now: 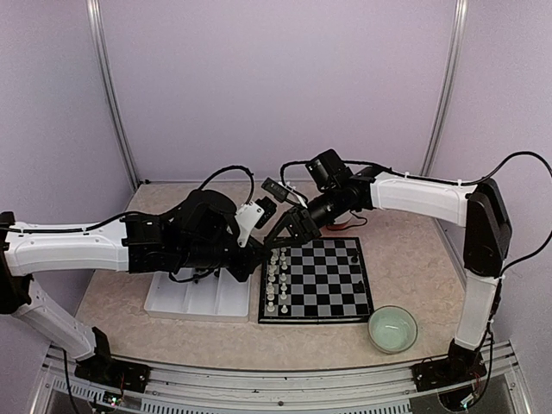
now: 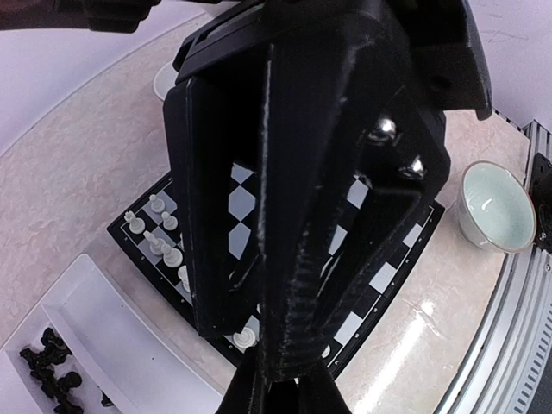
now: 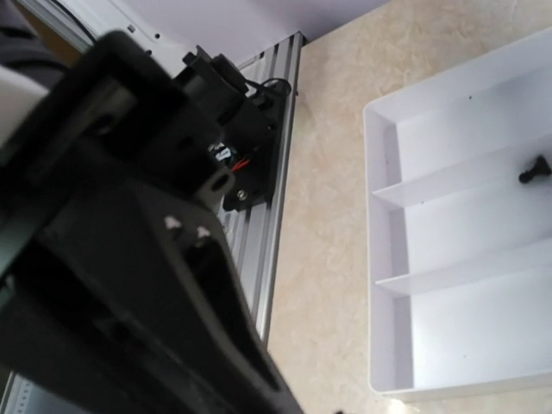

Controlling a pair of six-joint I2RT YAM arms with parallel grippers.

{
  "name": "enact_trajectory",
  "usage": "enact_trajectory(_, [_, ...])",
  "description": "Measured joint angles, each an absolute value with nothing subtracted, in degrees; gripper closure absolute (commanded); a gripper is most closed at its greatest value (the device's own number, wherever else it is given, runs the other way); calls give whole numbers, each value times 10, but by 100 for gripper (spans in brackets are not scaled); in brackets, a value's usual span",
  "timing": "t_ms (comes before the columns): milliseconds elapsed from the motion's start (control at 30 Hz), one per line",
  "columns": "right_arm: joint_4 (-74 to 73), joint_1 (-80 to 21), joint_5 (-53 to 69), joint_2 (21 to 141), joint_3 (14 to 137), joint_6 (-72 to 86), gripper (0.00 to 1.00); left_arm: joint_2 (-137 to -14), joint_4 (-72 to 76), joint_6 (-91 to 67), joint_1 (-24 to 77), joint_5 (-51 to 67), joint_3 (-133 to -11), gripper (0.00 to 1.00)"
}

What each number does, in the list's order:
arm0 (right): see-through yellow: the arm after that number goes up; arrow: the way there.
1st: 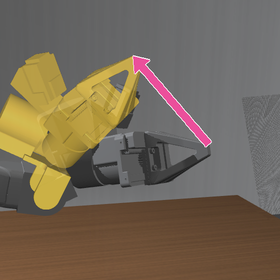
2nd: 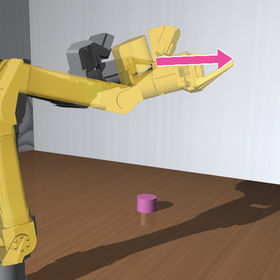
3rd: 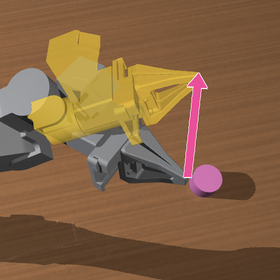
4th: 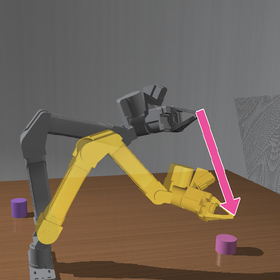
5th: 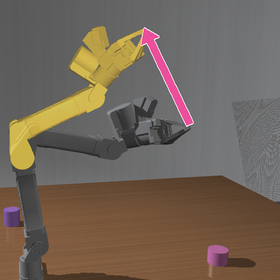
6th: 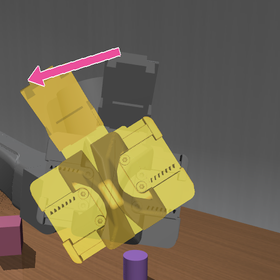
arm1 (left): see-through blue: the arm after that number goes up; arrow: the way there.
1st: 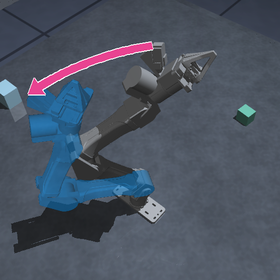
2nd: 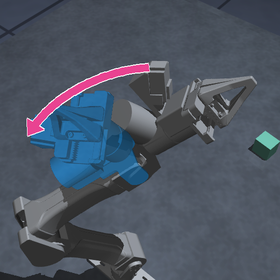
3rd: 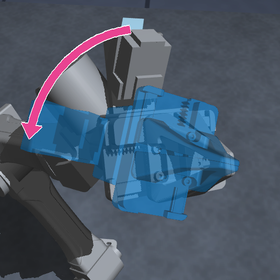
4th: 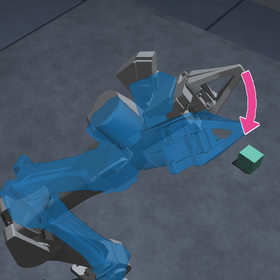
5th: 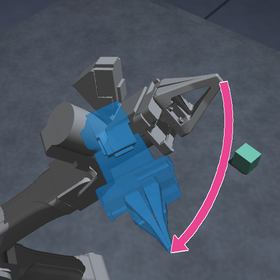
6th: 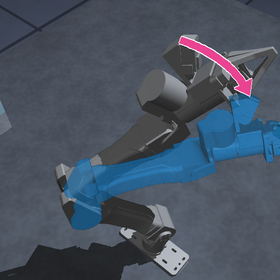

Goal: Set up the chess pieces on the board
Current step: Pass from the left arm to the right

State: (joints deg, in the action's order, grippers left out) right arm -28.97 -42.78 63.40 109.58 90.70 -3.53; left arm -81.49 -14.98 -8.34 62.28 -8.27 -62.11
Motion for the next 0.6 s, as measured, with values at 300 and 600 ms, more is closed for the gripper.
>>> enact_trajectory(300, [-296,-430,627,1098,909,-35,96,-821,-154,-83,625,-98,-621,92])
enact_trajectory(600, [-304,-430,588,1098,909,-47,100,-826,-142,-85,630,-150,-621,52])
